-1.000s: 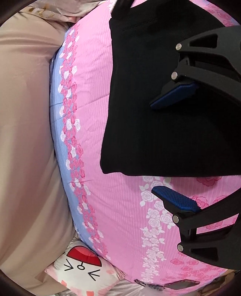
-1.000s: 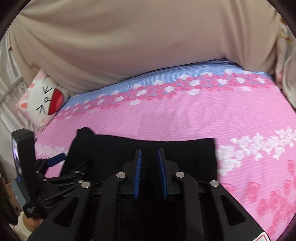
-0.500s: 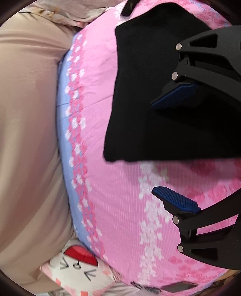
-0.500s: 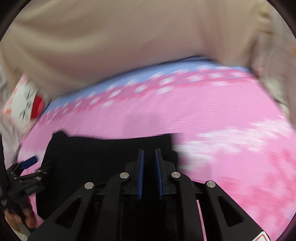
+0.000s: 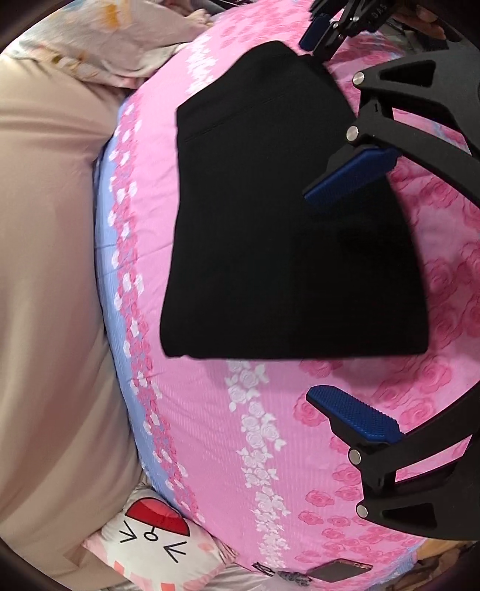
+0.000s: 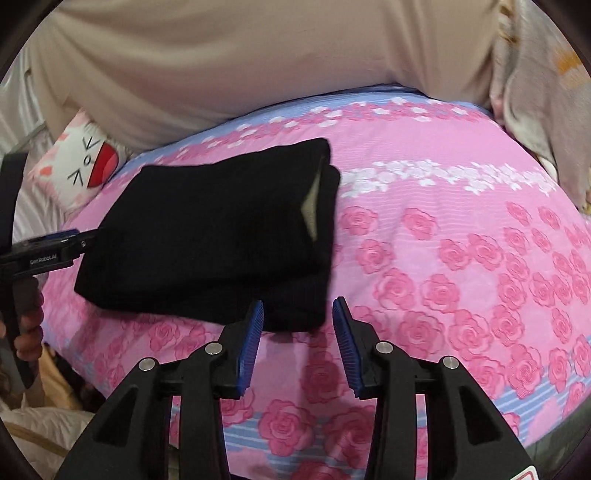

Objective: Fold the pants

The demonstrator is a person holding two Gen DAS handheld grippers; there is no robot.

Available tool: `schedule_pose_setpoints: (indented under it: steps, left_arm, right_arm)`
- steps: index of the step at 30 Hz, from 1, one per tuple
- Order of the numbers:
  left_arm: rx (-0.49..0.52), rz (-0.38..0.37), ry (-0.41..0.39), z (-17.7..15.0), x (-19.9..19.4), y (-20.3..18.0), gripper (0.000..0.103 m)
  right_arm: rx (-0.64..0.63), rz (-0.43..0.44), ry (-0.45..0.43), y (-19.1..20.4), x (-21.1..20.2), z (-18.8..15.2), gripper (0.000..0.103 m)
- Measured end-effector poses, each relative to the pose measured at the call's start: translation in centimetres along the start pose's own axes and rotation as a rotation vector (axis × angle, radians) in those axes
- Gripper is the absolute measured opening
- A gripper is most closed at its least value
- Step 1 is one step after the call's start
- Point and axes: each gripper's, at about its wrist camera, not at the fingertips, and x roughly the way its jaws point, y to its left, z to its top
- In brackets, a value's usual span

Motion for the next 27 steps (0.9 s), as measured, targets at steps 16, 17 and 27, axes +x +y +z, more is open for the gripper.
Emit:
schedule_pose_setpoints:
  steps: [16, 17, 27]
  left_arm:
    - [-0.014, 0.062, 0.056, -2.5, 2.8, -0.2, 0.098]
    - [-0.017, 0.062, 0.057, -2.6, 2.9, -0.2, 0.098]
    - [-0.001, 0.065, 0.002, -1.5, 0.6, -0.1, 0.098]
  right_arm:
    - [0.211, 0.075, -0.041, -6.2, 1.4, 0.0, 0.019]
    - [0.234, 0.098, -0.03, -6.7, 2.0, -0.7, 0.023]
    - [0.092, 0.029, -0.086, -3.4, -0.1, 2.9, 0.033]
